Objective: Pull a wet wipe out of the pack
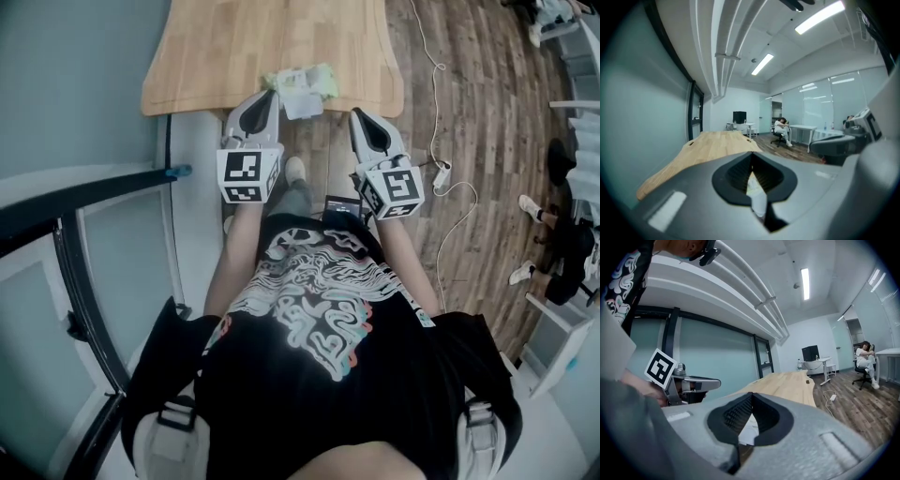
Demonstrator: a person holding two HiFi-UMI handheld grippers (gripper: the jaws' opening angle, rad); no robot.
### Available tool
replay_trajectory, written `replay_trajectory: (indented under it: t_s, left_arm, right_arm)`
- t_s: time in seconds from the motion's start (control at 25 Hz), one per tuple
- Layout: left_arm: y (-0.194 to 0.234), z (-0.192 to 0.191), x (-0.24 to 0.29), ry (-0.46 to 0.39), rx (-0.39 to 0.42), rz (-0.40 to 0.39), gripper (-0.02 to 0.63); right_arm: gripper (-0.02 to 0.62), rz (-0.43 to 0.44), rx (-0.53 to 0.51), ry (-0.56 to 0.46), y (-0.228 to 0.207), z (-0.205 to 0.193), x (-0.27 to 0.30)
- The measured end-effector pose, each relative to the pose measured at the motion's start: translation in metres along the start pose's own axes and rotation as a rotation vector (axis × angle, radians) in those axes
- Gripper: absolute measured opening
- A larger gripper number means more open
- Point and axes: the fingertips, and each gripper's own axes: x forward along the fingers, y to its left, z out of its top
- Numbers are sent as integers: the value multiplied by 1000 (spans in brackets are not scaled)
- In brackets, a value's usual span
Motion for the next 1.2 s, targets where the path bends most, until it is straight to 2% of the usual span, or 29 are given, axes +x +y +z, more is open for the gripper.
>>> replay_trajectory:
  t_s: [0.2,0.56,0.96,1.2]
  left_arm:
    - [24,-7,28,43,25,-26,-12]
    - [57,-22,65,73,16,-89,-12]
    - [71,-26,92,86,29,-160,-12]
    - [70,-36,95,115,31,-178,-12]
  right_arm:
    - [-2,2,5,37,-5,-8,40]
    - [-2,-44,25,81,-16,-20,90]
    - [-2,-79,14,114,-15,-20,118]
    - [-2,-45,10,133,-4,-23,121]
